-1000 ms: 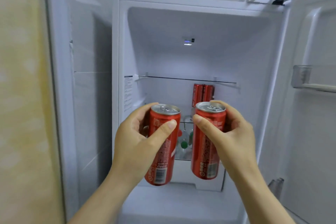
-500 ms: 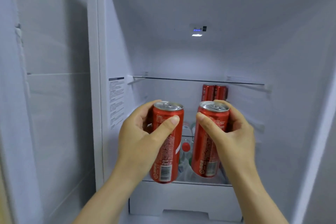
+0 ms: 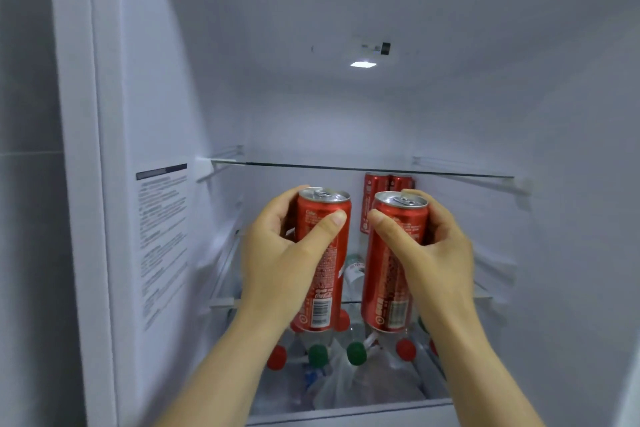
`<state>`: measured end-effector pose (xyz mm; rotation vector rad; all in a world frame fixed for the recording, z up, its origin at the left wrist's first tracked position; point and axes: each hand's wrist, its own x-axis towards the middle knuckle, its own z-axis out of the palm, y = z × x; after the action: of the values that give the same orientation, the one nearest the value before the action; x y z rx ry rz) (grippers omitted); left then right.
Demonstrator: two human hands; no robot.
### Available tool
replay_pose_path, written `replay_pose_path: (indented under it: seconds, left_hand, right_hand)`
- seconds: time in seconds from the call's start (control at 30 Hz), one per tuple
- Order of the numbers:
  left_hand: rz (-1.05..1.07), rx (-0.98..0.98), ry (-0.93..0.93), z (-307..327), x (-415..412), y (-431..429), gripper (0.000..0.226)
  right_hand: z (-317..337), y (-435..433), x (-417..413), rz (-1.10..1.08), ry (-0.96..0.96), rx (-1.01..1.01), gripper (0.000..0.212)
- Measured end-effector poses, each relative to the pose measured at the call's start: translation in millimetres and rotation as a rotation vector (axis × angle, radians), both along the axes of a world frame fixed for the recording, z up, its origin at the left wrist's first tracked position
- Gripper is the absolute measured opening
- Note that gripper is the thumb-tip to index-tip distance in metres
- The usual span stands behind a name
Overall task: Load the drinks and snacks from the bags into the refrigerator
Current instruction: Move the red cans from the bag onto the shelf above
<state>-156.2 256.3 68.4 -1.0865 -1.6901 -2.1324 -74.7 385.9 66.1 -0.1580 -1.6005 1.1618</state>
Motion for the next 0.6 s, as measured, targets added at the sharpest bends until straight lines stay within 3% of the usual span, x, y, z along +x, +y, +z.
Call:
replay_pose_path:
  seconds: [0.2,0.5,0.6]
  left_hand:
    - [0.051,-0.001,-0.034,-1,-23,30,0.04]
    - [0.114,-0.016,-0.052,-12,-49,59,0.039]
    - [0.101,-0.027,-0.043,-14,-52,64,0.049]
  right_hand:
    - [2,24,-28,0.032,-0.022,0.031,0.035]
    - [-7,53,-59,0.041,-0.049,0.03,0.032]
    - [-8,58,-63,0.059,-0.049,0.025,0.036]
